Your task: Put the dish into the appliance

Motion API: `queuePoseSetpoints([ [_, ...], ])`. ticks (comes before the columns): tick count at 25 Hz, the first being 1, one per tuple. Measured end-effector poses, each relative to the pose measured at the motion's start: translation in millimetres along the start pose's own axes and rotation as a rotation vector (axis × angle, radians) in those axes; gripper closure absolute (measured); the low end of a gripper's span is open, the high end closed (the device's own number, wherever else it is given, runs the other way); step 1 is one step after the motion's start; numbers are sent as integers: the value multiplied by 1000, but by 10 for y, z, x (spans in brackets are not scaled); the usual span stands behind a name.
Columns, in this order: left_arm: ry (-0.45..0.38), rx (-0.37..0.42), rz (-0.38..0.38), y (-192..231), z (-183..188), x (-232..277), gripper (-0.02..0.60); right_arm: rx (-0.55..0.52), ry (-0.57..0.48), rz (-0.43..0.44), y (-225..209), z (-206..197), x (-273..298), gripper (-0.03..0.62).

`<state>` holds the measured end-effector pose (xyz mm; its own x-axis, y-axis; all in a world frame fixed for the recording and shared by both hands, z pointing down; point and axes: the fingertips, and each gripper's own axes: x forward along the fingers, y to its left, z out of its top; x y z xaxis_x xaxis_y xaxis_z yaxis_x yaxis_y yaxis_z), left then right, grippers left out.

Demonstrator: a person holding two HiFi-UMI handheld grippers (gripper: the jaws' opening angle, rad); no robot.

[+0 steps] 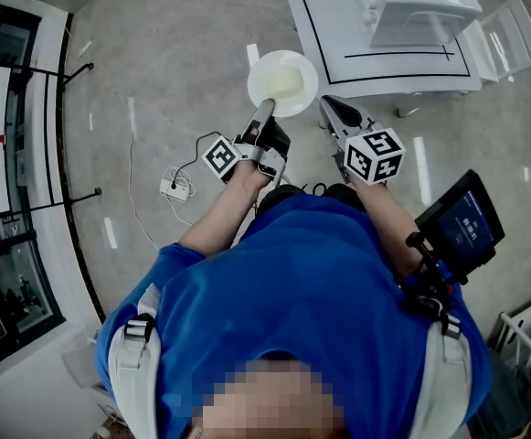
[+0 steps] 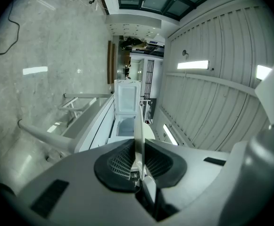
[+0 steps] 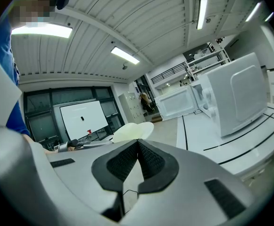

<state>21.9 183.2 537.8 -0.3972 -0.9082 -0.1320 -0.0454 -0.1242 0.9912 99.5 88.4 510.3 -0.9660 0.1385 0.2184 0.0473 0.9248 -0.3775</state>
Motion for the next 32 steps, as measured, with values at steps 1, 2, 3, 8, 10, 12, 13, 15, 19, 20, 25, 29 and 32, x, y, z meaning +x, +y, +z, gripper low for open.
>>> queuePoseSetpoints([
  [1,0,0,-1,-9,178,-52,532,-2,2,0,108,-4,158,592],
  [2,1,0,0,-20,328,-104,532,-4,3,0,207,-7,289,592],
  [3,2,0,2,-24,409,-132,532,-5,2,0,262,-7,363,592],
  [8,16,10,12,-38,471,-122,531,-3,-7,0,308,25,449,592],
  [10,24,10,10,-79,902,-293,532,-9,-10,-3,630,14,811,592],
  [12,31,8,8,-109,1182,-400,531,-15,-12,-8,839,14,1050,592],
  [13,36,6,8,-115,1211,-406,531,-16,-12,-12,859,19,1078,592],
  [15,45,4,10,-108,1178,-384,532,-14,-14,-20,822,28,1053,592],
  [19,50,13,24,-62,1163,-369,532,-4,-16,-39,722,33,997,592],
  [20,47,12,25,-61,1169,-371,531,-2,-16,-43,705,32,990,592],
  [25,39,14,22,-89,1178,-395,532,-1,-9,-45,698,28,975,592],
  [29,30,13,20,-110,1184,-411,532,-7,-4,-35,740,36,993,592],
  [32,21,9,14,-131,1171,-429,532,-12,2,-27,765,28,991,592],
])
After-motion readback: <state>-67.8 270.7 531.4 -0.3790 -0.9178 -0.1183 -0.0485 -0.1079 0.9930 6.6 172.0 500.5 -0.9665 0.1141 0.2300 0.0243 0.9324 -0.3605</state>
